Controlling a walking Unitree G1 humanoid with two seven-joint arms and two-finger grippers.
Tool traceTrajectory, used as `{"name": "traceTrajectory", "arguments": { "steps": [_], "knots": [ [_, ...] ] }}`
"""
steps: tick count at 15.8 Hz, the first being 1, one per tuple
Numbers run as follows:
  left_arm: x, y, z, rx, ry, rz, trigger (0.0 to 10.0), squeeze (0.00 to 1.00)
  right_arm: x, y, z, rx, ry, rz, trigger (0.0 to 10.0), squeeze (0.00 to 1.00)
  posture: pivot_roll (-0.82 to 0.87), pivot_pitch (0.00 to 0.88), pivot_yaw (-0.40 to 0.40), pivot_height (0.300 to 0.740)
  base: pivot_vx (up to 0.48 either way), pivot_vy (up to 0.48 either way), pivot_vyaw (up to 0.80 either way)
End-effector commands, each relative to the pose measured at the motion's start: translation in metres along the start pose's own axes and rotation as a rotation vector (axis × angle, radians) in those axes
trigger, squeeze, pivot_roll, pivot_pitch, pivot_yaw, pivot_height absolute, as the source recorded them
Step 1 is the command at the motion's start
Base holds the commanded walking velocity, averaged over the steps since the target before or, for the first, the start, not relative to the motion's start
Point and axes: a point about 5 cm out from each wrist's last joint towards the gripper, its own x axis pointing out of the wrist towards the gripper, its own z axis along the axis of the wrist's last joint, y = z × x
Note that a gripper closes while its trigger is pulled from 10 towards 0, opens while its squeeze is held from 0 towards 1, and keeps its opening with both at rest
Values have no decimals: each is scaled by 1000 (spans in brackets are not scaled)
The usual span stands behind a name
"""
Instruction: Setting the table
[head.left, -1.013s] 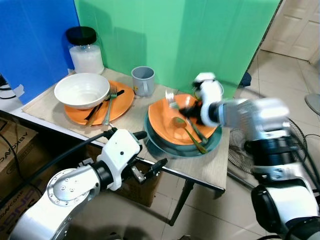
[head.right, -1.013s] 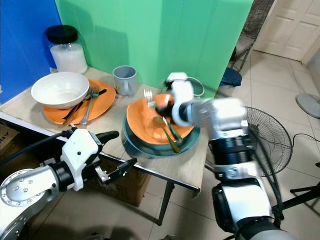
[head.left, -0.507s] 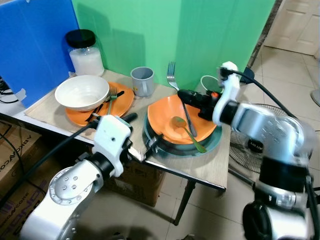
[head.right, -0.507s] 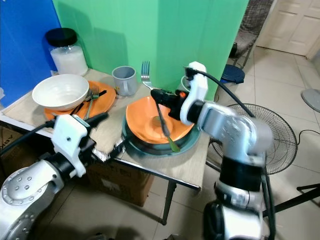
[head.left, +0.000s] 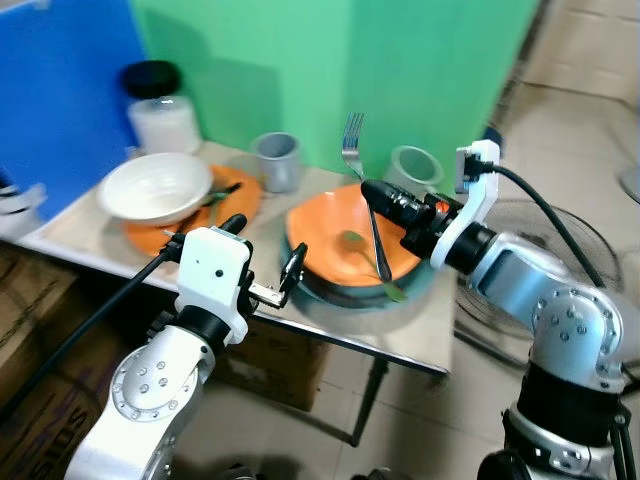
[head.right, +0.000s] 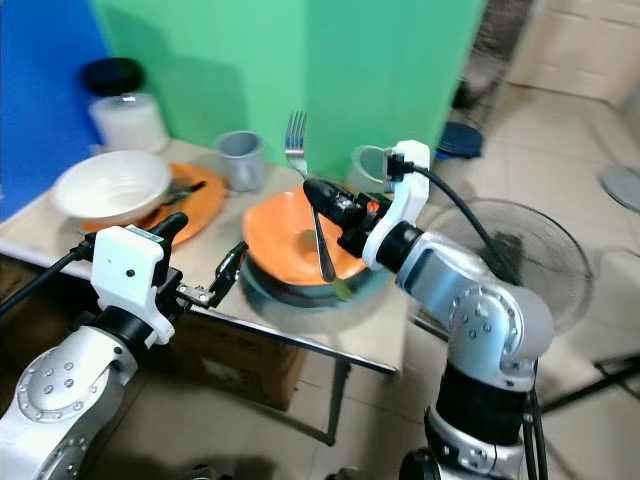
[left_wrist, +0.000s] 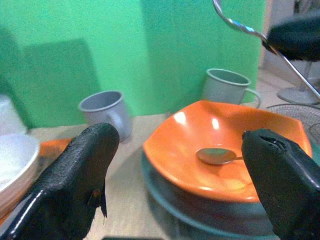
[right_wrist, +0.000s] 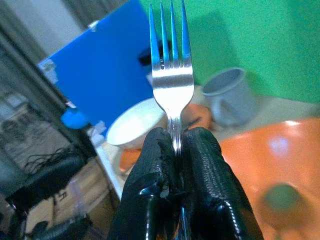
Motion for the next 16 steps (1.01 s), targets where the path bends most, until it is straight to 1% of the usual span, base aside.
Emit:
{"name": "traceTrajectory", "arguments": {
  "steps": [1,4,6,8,10,12,13,14,15,16],
  "knots": [
    [-1,1,1,20,-7,32,10000,0,1,2,-2,-20,-5,-17,10000,0,-42,0,-4,740,0,0,-800],
    [-2,5,2,26,-13,47,10000,0,5,4,-2,-14,-18,-4,10000,0,-36,0,-11,740,0,0,0],
    [-2,5,2,28,-17,58,10000,0,6,5,-3,-10,-18,7,10000,0,-33,0,-15,740,0,0,-800],
    [-2,3,3,20,-22,65,10000,0,7,7,-3,29,-33,27,10000,0,-30,0,-21,740,0,0,-800],
    [-2,3,2,19,-23,68,10000,0,8,9,-2,46,-49,30,10000,0,-30,0,-21,740,0,0,-800],
    [-2,3,2,29,-20,73,10000,0,9,9,-2,44,-59,25,10000,0,-29,0,-24,740,0,0,-794],
    [-2,4,0,67,-4,73,10000,0,7,8,2,30,-91,6,10000,0,-34,0,-18,740,0,0,-800],
    [-2,4,-1,74,-2,73,10000,0,6,8,3,25,-98,0,10000,0,-34,0,-18,740,0,0,-800],
    [-1,5,-1,64,-2,79,10000,0,4,6,6,20,-118,-18,10000,0,-40,0,-12,740,0,0,-788],
    [0,6,2,63,-13,86,10000,0,1,4,10,2,-141,-51,10000,0,-43,0,-10,740,0,0,-788]
  ]
}}
